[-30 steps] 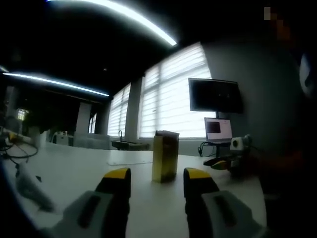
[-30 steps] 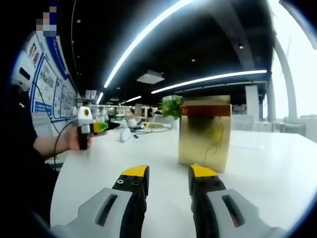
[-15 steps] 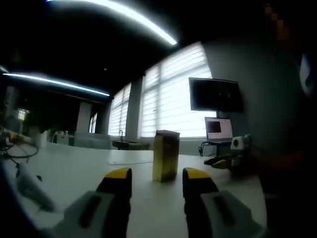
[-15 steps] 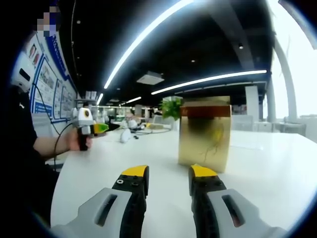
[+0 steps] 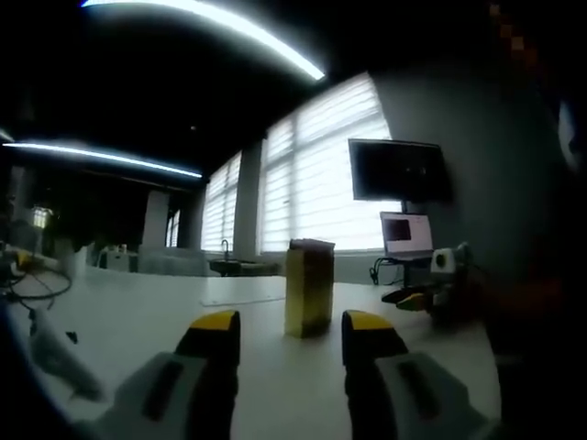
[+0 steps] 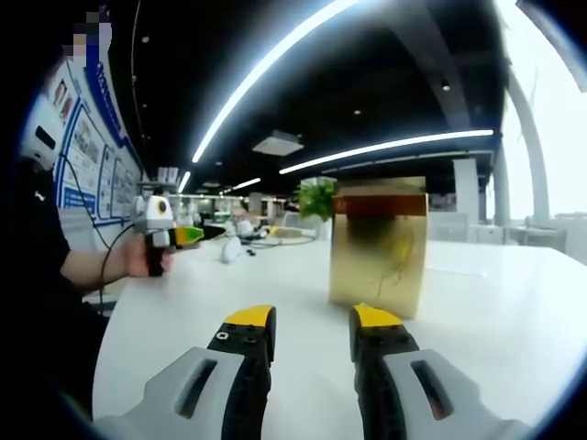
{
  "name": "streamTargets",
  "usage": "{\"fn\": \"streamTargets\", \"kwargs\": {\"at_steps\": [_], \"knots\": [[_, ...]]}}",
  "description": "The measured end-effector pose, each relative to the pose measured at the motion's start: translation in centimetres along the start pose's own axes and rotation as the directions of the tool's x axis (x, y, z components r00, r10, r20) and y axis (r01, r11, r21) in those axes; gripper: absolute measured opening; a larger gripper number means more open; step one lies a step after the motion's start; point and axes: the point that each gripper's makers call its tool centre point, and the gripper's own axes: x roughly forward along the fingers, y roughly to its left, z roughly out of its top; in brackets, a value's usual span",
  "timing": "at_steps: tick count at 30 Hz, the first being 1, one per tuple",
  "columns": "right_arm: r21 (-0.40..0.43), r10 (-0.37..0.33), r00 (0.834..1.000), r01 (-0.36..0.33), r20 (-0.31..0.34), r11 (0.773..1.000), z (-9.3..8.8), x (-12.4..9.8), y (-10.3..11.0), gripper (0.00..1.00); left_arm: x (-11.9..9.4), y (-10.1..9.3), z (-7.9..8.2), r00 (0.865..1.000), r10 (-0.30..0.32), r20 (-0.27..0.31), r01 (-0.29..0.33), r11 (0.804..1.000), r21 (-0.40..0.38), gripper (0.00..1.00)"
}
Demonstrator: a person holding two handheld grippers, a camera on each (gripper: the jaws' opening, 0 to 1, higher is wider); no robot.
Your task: Extract single mask from mask box in order stack masks on table
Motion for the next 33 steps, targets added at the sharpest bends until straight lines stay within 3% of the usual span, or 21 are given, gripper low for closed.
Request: {"fn": "streamTargets", "kwargs": {"at_steps": [9,15,33], "knots": [[-0.003,0.001,1.0,-0.001,-0.005,1.0,-0.1,0.0,0.1,0.29,0.4,0.0,0.9,0.999,0.007,0.033,-0.006,0.999,-0.034,0.5],[-0.004,0.001,1.0,-0.001,-0.005,1.0,-0.1,-0.1,0.1,0.29,2.6,-0.4,2.1,0.998,-0.02,0.052,0.021,0.999,-0.026,0.51],[-0.003,0.01,1.0,-0.01,-0.005,1.0,-0.3,-0.1,0.2,0.29,8.5,-1.7,0.0,0.994,-0.11,-0.015,0.109,0.994,-0.017,0.54]]}}
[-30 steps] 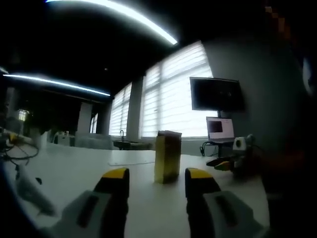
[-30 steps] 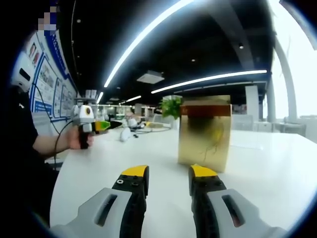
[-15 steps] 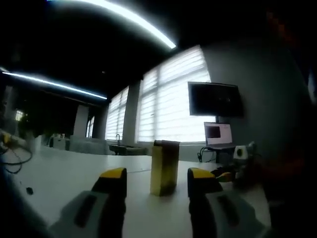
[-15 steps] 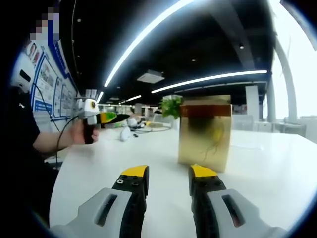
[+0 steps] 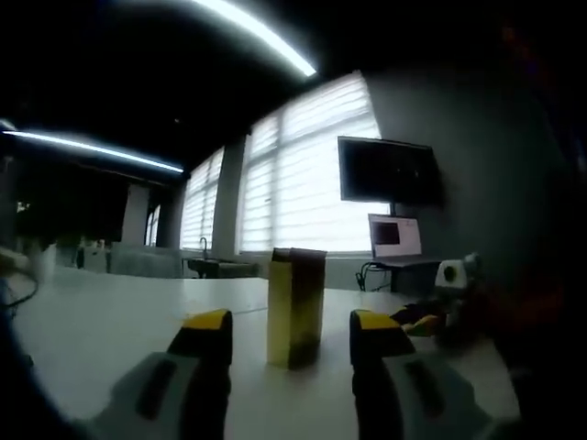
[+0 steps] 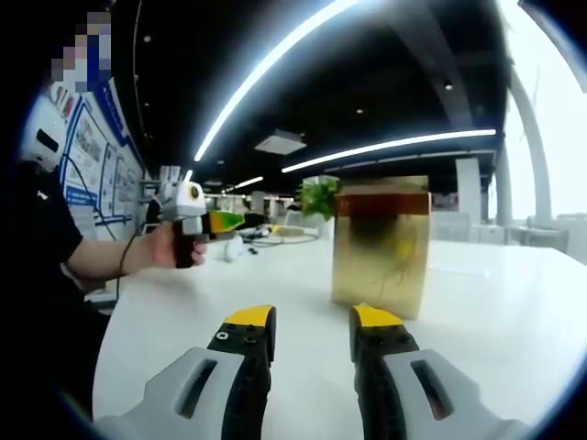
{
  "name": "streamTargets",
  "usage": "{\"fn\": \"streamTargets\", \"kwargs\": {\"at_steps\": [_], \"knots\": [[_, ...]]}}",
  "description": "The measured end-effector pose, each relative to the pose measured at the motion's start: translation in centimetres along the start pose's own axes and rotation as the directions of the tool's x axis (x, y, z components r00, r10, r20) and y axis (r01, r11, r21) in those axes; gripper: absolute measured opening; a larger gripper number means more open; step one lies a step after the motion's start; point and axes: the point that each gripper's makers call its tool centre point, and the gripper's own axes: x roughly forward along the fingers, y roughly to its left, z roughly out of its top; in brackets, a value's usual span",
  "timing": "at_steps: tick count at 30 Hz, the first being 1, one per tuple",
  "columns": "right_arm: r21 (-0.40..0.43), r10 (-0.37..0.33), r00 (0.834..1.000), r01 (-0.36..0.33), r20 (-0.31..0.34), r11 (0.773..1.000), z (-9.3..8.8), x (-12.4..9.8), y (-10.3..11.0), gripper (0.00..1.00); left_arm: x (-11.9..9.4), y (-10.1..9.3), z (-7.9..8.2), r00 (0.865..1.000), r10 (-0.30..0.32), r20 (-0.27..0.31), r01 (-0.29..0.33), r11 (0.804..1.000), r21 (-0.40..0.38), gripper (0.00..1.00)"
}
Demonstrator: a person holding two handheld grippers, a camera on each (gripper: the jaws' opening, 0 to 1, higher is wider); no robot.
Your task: Extract single mask from mask box in order stack masks on table
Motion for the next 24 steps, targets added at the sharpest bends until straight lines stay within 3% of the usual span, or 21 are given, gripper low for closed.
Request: {"fn": "streamTargets", "kwargs": {"at_steps": [6,14,18,24], "knots": [[0.002,-0.001,1.0,0.001,-0.003,1.0,-0.1,0.1,-0.1,0.29,1.7,0.4,0.3,1.0,-0.013,0.022,0.014,0.999,-0.047,0.57],[0.004,0.001,1.0,-0.001,-0.003,1.0,-0.2,0.1,-0.2,0.29,3.9,0.6,0.0,1.0,-0.02,0.024,0.021,0.999,-0.028,0.57],[0.006,0.002,1.0,-0.002,-0.005,1.0,-0.3,0.1,-0.2,0.29,5.0,0.7,-0.6,1.0,-0.014,0.028,0.017,0.996,-0.088,0.57],[0.012,0.001,1.0,-0.001,-0.002,1.0,-0.4,-0.1,-0.2,0.29,6.2,0.9,-1.7,1.0,0.004,0.001,-0.004,0.998,-0.057,0.57]]}}
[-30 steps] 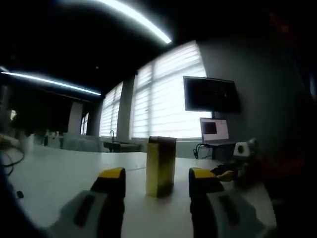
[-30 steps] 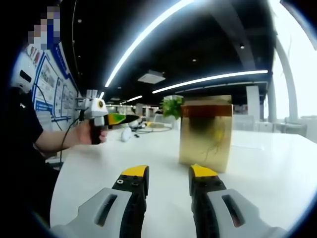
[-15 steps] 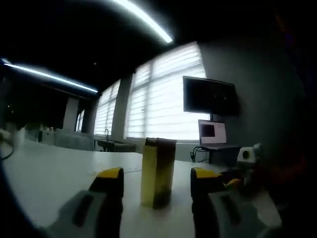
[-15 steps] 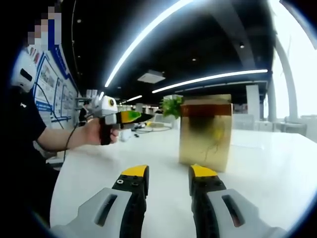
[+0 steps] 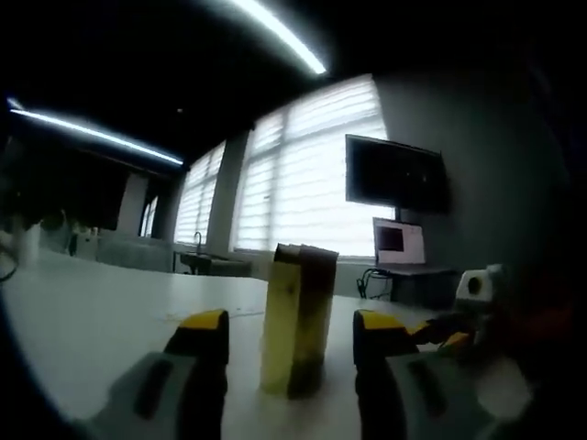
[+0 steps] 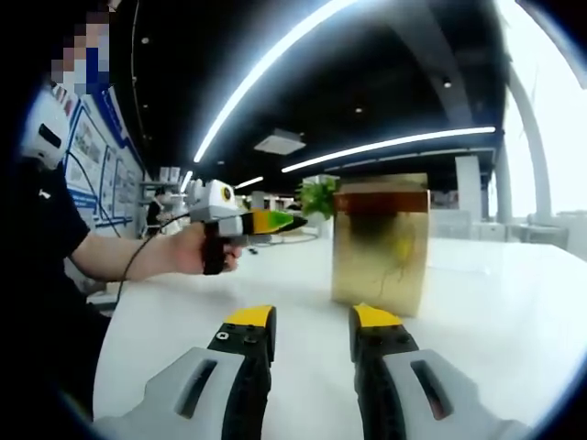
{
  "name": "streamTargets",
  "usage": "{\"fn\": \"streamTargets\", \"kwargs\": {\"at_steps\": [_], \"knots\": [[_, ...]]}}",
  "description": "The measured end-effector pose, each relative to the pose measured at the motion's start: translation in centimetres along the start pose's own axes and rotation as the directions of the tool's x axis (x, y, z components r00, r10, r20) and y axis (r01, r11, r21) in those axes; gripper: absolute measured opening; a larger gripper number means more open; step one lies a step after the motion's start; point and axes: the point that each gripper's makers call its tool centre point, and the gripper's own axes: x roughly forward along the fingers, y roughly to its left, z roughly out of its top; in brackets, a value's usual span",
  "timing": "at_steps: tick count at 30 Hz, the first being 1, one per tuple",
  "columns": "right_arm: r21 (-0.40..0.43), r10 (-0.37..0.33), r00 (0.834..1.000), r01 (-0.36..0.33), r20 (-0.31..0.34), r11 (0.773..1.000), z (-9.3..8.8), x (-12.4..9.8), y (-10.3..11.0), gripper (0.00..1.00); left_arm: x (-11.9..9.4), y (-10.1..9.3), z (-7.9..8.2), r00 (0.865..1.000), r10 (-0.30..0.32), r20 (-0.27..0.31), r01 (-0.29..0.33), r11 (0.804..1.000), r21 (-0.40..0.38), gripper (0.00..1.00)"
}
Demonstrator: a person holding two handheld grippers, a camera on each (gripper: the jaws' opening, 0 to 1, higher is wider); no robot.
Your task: Extract single mask from mask box in order stack masks on table
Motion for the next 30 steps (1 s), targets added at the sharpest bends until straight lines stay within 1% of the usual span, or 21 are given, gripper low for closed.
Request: {"fn": "streamTargets", "kwargs": {"at_steps": [2,5,8,15,21,25,30], "knots": [[0.0,0.001,1.0,-0.001,-0.001,1.0,-0.1,0.0,0.0,0.29,0.5,0.3,0.0,1.0,0.007,-0.004,-0.007,1.0,-0.008,0.57],[0.0,0.002,1.0,-0.002,-0.005,1.0,-0.2,0.0,0.2,0.29,1.1,0.3,0.1,1.0,-0.007,0.007,0.007,1.0,-0.022,0.58],[0.003,0.002,1.0,-0.002,-0.003,1.0,-0.2,0.0,0.4,0.29,1.9,-0.2,-0.1,0.999,-0.035,0.003,0.035,0.999,-0.005,0.6],[0.006,0.001,1.0,-0.001,-0.004,1.0,-0.3,0.0,0.6,0.28,3.5,-0.2,-0.5,0.998,-0.049,-0.024,0.05,0.998,0.026,0.61],[0.012,-0.015,1.0,0.015,0.002,1.0,-0.2,-0.2,0.4,0.28,4.8,-0.4,-2.1,0.996,-0.068,-0.065,0.071,0.997,0.038,0.6],[0.022,-0.03,1.0,0.029,0.004,0.999,-0.3,-0.2,-0.1,0.28,5.4,-0.5,-2.5,0.995,-0.082,-0.061,0.084,0.996,0.033,0.6],[0.024,-0.047,0.999,0.047,0.005,0.999,-0.3,-0.2,-0.4,0.28,6.6,-0.3,-3.6,0.992,-0.098,-0.079,0.1,0.995,0.017,0.6]]}}
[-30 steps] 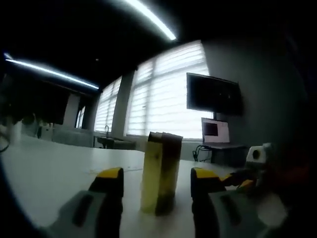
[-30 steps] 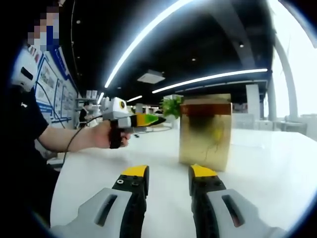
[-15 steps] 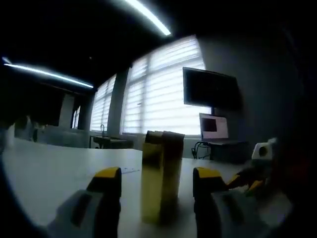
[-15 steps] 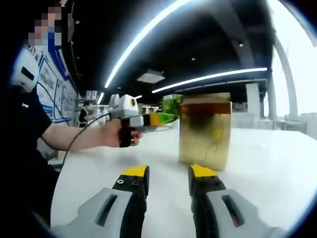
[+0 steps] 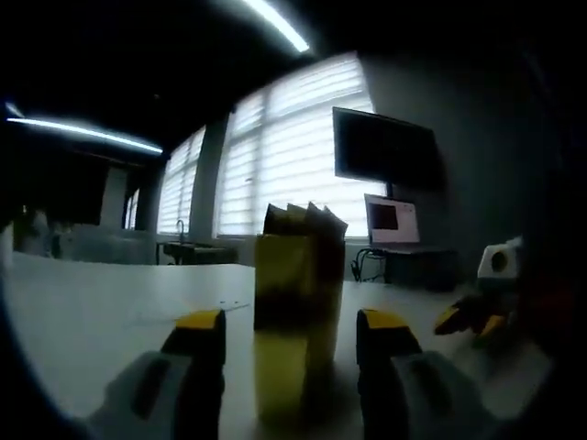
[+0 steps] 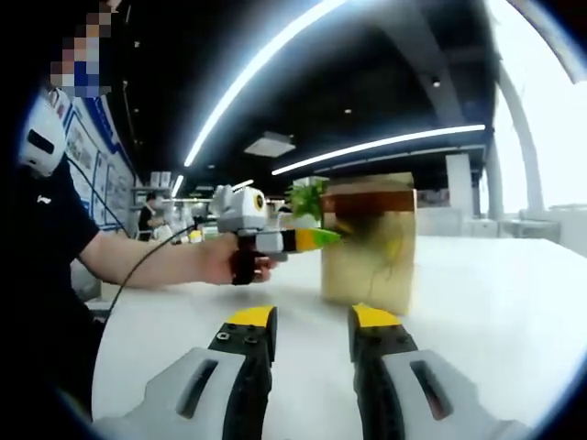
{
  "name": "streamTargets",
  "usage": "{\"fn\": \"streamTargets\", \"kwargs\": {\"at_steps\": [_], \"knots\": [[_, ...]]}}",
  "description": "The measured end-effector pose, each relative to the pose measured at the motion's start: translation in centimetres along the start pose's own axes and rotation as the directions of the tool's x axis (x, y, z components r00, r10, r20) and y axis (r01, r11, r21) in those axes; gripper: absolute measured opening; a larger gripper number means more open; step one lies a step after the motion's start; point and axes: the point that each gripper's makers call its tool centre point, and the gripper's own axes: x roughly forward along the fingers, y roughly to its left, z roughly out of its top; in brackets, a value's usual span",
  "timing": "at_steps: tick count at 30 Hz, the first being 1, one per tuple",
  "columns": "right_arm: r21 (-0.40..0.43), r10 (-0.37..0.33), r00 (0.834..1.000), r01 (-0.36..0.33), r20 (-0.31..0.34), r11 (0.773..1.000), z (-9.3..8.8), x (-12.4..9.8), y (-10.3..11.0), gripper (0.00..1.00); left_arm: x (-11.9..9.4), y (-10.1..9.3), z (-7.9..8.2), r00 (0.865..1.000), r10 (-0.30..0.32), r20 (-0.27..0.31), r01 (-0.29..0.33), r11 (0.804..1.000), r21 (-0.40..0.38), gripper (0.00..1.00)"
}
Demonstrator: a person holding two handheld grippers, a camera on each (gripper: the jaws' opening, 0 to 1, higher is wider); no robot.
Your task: Extract single mask from mask box in order stack masks on table
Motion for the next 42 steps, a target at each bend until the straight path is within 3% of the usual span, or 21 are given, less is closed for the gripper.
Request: {"fn": "streamTargets", "kwargs": {"at_steps": [6,15,19,35,42], "knots": [[0.012,-0.006,1.0,0.006,-0.015,1.0,-0.4,0.2,-0.1,0.27,1.1,0.8,-0.9,1.0,-0.015,-0.025,0.016,1.0,0.02,0.59],[0.034,-0.038,0.999,0.038,-0.012,0.999,-0.4,0.1,-0.6,0.27,2.0,-0.4,-1.1,0.998,-0.06,-0.005,0.06,0.998,0.002,0.57],[0.027,-0.036,0.999,0.036,-0.025,0.999,-0.6,0.2,-0.5,0.27,2.2,-0.5,-1.4,0.997,-0.072,-0.014,0.072,0.997,0.013,0.47],[0.022,-0.045,0.999,0.046,-0.028,0.999,-0.7,-0.1,-1.1,0.27,2.0,-1.1,-1.0,0.995,-0.103,0.004,0.103,0.993,0.054,0.31],[0.02,-0.046,0.998,0.047,-0.03,0.999,-0.7,-0.2,-1.4,0.27,2.0,-1.5,-0.9,0.994,-0.112,0.005,0.111,0.992,0.062,0.31]]}}
